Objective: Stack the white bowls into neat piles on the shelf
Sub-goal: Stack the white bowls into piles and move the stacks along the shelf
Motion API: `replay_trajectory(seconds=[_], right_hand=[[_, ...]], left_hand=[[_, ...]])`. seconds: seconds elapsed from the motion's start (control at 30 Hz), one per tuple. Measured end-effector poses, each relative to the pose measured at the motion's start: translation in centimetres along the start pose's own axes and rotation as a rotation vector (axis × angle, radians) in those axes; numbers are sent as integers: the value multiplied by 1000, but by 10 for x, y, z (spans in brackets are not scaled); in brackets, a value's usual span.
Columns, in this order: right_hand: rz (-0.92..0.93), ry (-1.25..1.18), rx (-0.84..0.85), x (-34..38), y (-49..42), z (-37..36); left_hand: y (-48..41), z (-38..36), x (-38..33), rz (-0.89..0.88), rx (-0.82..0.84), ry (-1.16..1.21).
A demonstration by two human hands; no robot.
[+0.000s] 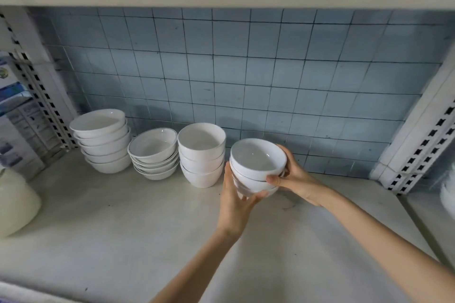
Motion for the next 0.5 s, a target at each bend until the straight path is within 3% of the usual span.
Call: replay_trajectory(seconds=[0.23, 0.5], right_hand=[[55, 43, -169, 4, -12, -5], [60, 54, -213, 0, -15, -7]], left_hand=[[-18, 5, 14, 36, -69, 80], [-18, 7, 14, 6, -73, 43]])
Point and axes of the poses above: each hand's wrist, its own y-axis away from the middle knuckle, its own z-axis out of the back of the hand, x = y × z, the point moved 5 cm from there along -y, towards the middle knuckle, and after that the axes turned 4 degrees about -z, right-handed, at the moved point
